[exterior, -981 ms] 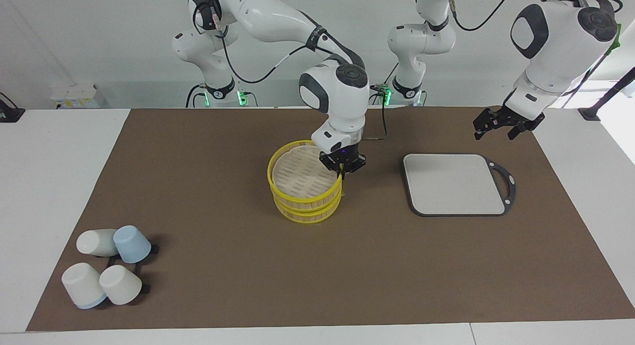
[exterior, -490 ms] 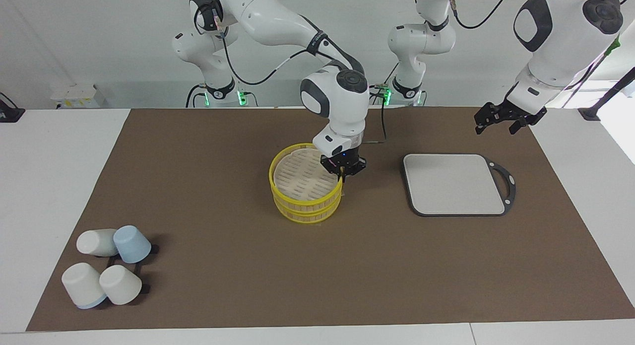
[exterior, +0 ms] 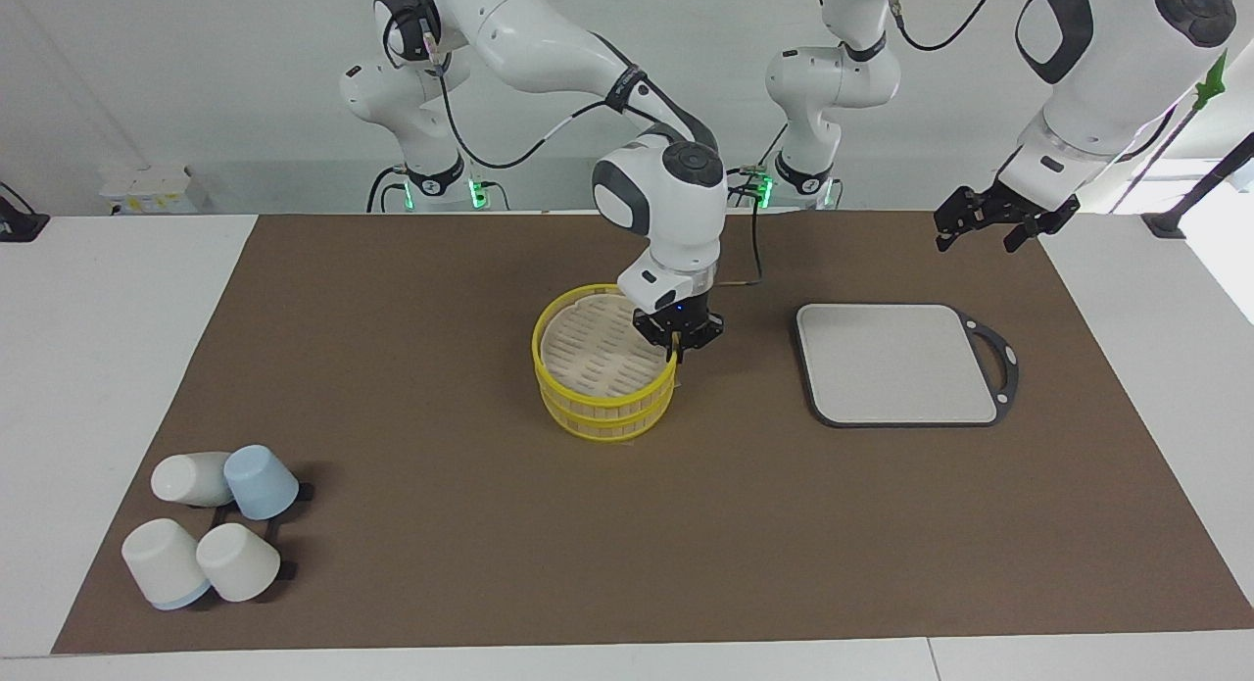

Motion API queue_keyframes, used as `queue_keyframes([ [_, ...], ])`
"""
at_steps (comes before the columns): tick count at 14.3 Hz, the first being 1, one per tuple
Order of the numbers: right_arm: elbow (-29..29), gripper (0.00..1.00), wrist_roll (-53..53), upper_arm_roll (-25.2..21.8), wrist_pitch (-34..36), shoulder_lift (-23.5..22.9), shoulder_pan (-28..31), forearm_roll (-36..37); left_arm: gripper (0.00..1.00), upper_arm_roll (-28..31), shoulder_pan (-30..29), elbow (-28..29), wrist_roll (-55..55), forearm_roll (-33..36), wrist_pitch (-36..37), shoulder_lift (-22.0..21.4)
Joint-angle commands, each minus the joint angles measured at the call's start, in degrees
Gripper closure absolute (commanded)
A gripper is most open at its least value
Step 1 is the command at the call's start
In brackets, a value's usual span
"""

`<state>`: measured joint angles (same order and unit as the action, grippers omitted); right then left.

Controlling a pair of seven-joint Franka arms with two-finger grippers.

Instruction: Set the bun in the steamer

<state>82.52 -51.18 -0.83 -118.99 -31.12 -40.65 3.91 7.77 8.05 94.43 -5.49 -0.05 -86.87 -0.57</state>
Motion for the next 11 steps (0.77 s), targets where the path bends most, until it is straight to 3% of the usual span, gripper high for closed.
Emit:
queue_keyframes([
  [1, -0.67, 0.0, -0.23, -0.32, 0.67, 1.23, 0.04, 2.07, 0.0, 1.9, 1.96, -3.46, 0.21, 0.23, 2.93, 0.21],
  [4, -8.23, 0.0, 2.56, -0.14, 8.14, 1.32, 4.25, 1.63, 0.0, 1.73, 0.74, -3.46, -0.05, -1.61, 1.62, -0.22],
  [11, -8.16, 0.0, 37.7, -0.14, 22.11, 12.12, 24.8, -3.56, 0.0, 1.29, 0.91, -3.11, -0.4, -1.62, -1.29, -0.49],
])
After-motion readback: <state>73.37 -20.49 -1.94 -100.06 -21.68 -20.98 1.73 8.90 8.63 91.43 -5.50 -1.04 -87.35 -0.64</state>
